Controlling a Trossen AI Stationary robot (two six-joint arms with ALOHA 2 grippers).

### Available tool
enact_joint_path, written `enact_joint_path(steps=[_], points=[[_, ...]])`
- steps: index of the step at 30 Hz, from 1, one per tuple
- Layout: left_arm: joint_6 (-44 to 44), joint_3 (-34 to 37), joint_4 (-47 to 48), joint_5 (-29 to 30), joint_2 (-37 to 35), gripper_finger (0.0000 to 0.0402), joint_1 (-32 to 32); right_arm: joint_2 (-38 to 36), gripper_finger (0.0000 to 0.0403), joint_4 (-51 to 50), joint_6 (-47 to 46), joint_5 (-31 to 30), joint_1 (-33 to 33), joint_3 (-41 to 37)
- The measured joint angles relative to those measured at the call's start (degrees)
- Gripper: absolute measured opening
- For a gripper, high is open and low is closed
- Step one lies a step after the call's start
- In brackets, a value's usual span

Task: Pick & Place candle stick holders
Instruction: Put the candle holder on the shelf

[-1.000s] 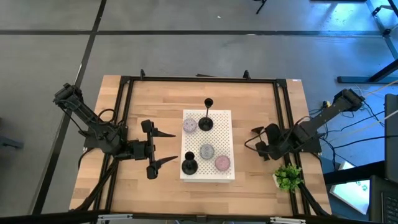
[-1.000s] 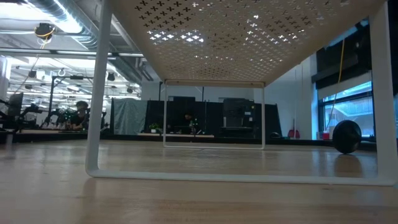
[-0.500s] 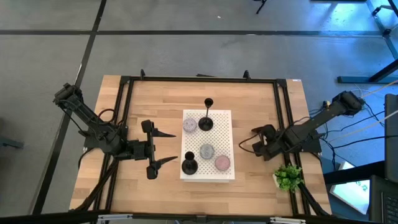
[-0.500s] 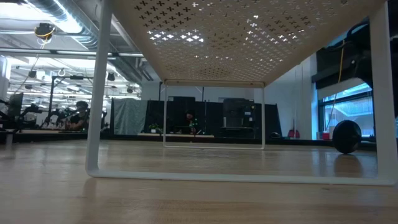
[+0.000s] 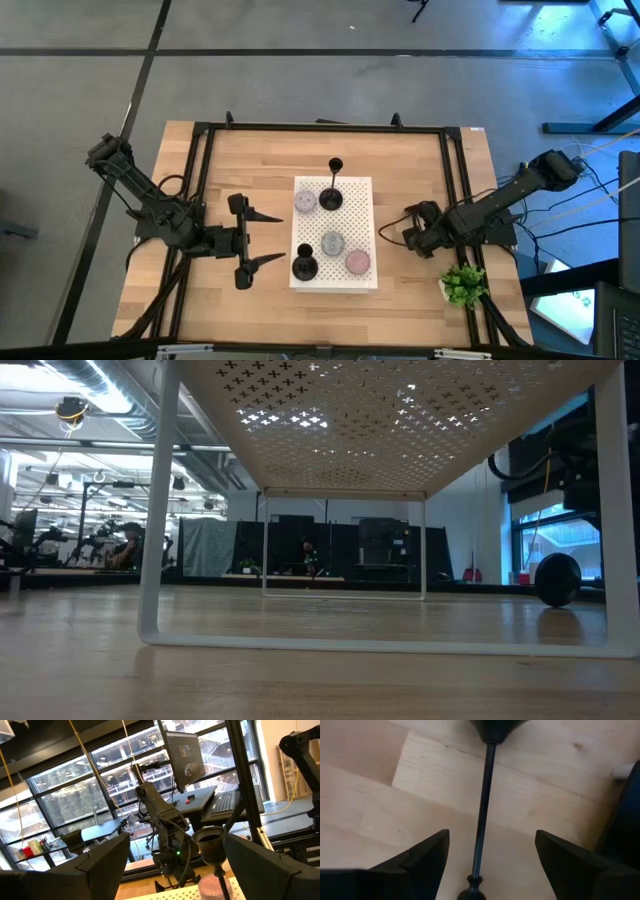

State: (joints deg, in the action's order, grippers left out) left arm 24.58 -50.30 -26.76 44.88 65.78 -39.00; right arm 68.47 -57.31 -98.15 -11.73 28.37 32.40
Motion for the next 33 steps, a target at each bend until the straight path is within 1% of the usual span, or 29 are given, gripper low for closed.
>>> enact_joint_path(steps=[5, 9, 25, 29, 33], points=[[-0.3, 0.0, 0.0, 0.0, 0.0, 0.0322, 0.0, 1.5, 0.0271, 1.4, 0.0, 0.7, -0.5, 0.0], [-0.3, 0.0, 0.0, 0.0, 0.0, 0.0322, 0.0, 2.0, 0.0243, 1.8, 0.7, 1.8, -0.7, 0.0], [-0.4, 0.0, 0.0, 0.0, 0.0, 0.0322, 0.0, 2.4, 0.0087, 2.4, 0.7, 1.9, -0.7, 0.0], [-0.4, 0.0, 0.0, 0.0, 0.0, 0.0322, 0.0, 2.4, 0.0063, 2.5, 0.7, 1.9, -0.7, 0.0], [-0.4, 0.0, 0.0, 0.0, 0.0, 0.0322, 0.0, 2.4, 0.0049, 2.5, 0.7, 1.9, -0.7, 0.0]])
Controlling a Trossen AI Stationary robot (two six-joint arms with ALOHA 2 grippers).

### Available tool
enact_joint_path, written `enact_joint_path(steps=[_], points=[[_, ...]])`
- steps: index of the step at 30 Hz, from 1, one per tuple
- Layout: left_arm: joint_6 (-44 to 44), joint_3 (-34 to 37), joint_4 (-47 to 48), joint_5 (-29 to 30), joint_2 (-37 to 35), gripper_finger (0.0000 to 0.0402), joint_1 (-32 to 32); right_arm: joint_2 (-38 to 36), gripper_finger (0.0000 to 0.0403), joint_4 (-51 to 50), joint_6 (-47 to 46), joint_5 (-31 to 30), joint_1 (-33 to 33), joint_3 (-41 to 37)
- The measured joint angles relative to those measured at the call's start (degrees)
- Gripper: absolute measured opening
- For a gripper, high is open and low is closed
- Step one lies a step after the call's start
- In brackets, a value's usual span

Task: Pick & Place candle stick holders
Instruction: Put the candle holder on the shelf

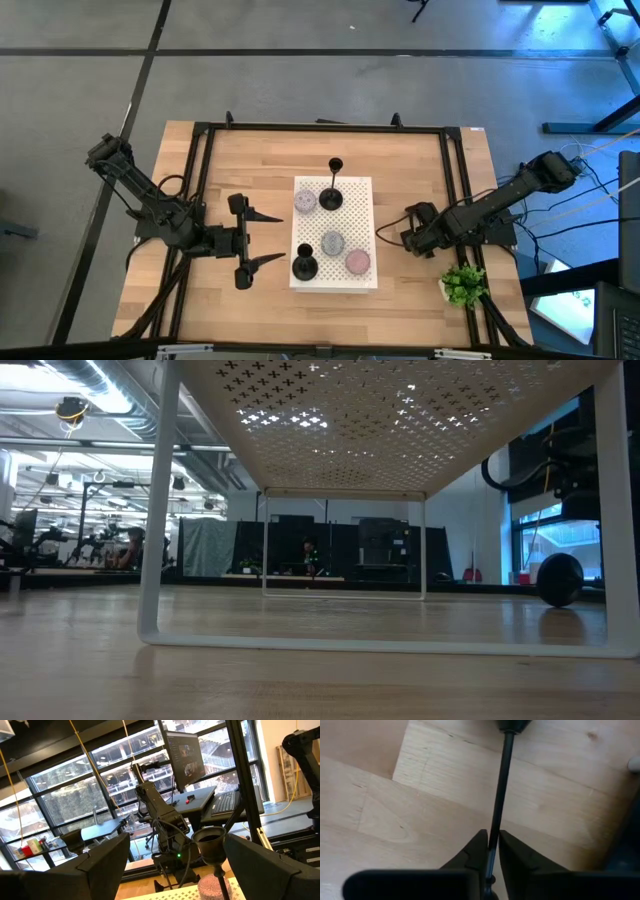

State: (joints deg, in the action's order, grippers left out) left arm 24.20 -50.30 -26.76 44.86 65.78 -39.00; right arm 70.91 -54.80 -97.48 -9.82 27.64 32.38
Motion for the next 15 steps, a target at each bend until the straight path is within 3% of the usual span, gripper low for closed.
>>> enact_joint_path(steps=[15], points=[[0.0, 0.0, 0.0, 0.0, 0.0, 0.0322, 0.0, -0.1, 0.0005, 1.5, 2.6, 0.8, 0.0, 0.1]])
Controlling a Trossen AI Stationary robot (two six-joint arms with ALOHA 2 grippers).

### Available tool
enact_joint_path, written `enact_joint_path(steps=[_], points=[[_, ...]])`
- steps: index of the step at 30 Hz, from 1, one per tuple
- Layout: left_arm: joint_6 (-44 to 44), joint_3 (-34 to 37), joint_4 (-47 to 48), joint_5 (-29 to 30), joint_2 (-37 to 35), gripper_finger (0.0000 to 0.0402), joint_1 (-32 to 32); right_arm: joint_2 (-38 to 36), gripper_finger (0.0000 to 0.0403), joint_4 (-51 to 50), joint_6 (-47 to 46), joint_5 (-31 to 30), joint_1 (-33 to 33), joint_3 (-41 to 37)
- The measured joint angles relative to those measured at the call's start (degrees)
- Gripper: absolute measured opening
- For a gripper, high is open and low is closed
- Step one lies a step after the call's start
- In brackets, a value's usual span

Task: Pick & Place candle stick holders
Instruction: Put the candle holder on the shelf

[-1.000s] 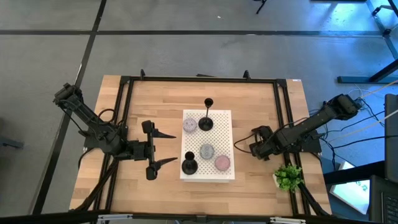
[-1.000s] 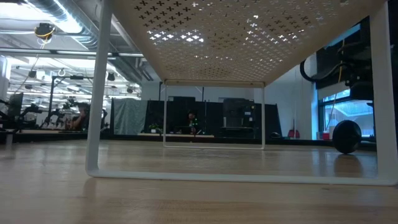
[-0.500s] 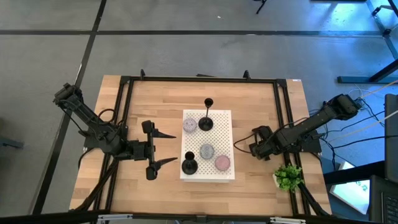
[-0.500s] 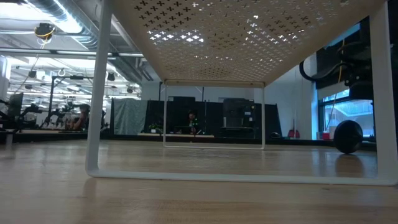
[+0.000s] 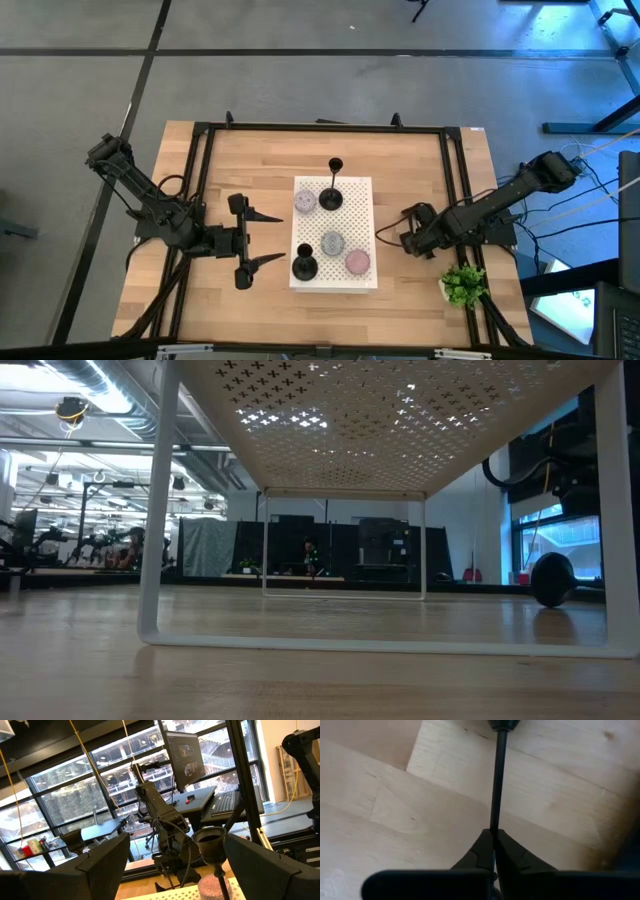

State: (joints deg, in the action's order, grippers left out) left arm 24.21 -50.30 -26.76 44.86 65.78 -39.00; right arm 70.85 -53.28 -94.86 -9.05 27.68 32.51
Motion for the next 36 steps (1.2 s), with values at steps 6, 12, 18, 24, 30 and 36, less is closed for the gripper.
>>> enact_joint_path(steps=[6, 12, 18, 24, 30, 36], points=[[0.0, 0.0, 0.0, 0.0, 0.0, 0.0322, 0.0, 0.0, 0.0002, 1.1, 1.8, -0.4, 0.0, 0.1], [0.0, 0.0, 0.0, 0.0, 0.0, 0.0322, 0.0, 0.2, 0.0000, 0.2, 3.3, -1.7, 0.7, 1.7], [0.0, 0.0, 0.0, 0.0, 0.0, 0.0322, 0.0, 0.2, 0.0000, -0.3, 4.9, -2.5, 0.9, 3.8], [0.0, 0.0, 0.0, 0.0, 0.0, 0.0322, 0.0, 0.2, 0.0000, -2.0, 3.9, -2.8, 0.9, 3.8], [0.0, 0.0, 0.0, 0.0, 0.0, 0.0322, 0.0, 0.1, 0.0004, -1.1, 4.6, -2.9, 0.9, 3.9], [0.0, 0.0, 0.0, 0.0, 0.0, 0.0322, 0.0, 0.1, 0.0028, 7.3, 12.1, -2.9, 0.9, 3.9]])
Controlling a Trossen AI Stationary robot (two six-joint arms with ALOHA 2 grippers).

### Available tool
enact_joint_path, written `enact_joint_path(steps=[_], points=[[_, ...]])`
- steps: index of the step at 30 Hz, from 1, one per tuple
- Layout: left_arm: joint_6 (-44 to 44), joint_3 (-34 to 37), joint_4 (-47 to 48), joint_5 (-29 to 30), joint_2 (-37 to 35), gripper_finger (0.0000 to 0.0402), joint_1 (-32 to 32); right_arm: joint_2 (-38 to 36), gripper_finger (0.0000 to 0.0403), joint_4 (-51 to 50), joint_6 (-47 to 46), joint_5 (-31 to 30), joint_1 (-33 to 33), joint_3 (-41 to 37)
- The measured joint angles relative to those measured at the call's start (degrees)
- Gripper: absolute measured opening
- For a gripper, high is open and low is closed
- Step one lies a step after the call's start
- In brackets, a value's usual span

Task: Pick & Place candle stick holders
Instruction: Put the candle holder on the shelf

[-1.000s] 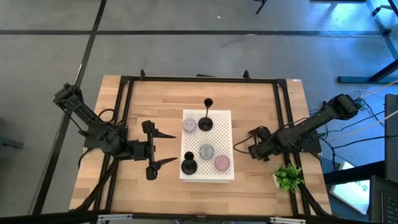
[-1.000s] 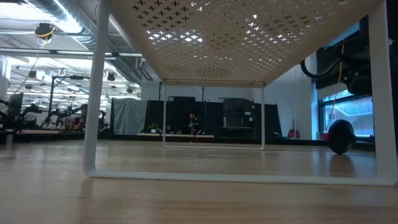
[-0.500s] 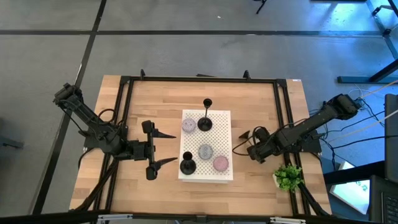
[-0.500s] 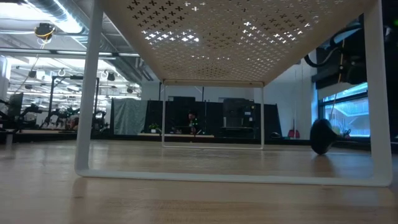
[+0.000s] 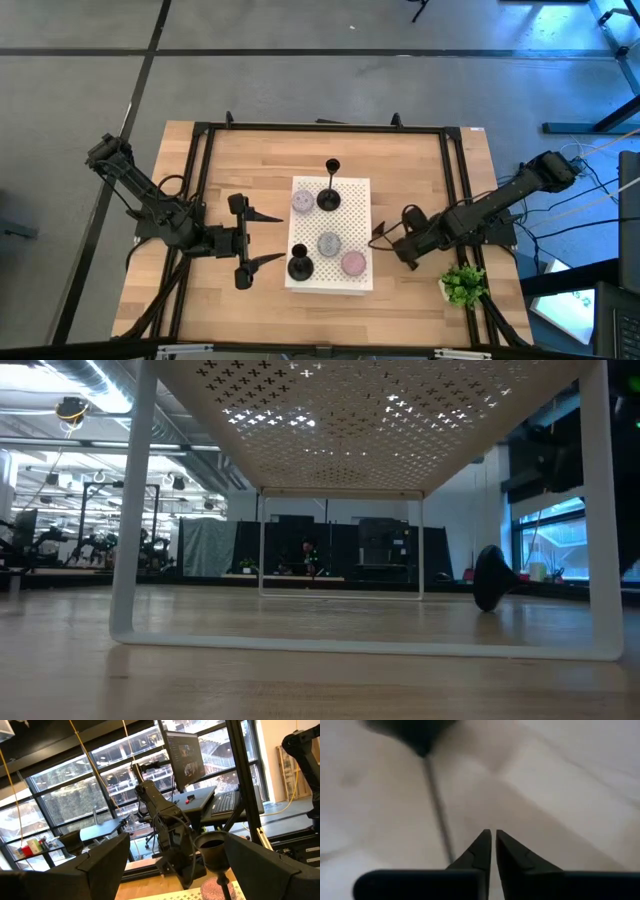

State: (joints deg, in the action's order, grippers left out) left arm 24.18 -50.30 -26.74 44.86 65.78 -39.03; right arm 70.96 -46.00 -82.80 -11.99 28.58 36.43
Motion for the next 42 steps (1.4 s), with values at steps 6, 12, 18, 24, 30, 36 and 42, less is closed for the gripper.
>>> enact_joint_path(steps=[6, 12, 18, 24, 30, 36, 42], points=[[0.0, 0.0, 0.0, 0.0, 0.0, 0.0322, 0.0, 0.0, 0.0058, 11.9, 10.7, -0.2, 0.0, 0.1], [0.0, 0.0, 0.0, 0.0, 0.0, 0.0322, 0.0, 0.0, 0.0098, 10.6, 13.1, 2.6, 0.0, 0.1], [0.0, 0.0, 0.0, -0.1, 0.0, 0.0322, 0.0, 0.0, 0.0137, 10.0, 14.7, 6.2, 0.0, 0.1], [0.0, 0.0, 0.0, -1.6, 0.0, 0.0322, 0.0, 0.0, 0.0141, 10.2, 15.8, 7.9, 0.0, 0.1], [-0.5, 0.0, 0.0, -1.6, 0.0, 0.0322, 0.0, 0.0, 0.0140, 10.4, 16.9, 9.3, -0.1, 0.1], [-0.5, 0.0, 0.0, -1.7, 0.0, 0.0322, 0.0, -0.1, 0.0140, 12.1, 21.9, 10.0, 0.0, 0.1], [-0.5, 0.0, 0.3, -1.7, 0.0, 0.0322, 0.0, -2.2, 0.0140, 17.1, 27.1, 11.1, 2.1, 0.1]])
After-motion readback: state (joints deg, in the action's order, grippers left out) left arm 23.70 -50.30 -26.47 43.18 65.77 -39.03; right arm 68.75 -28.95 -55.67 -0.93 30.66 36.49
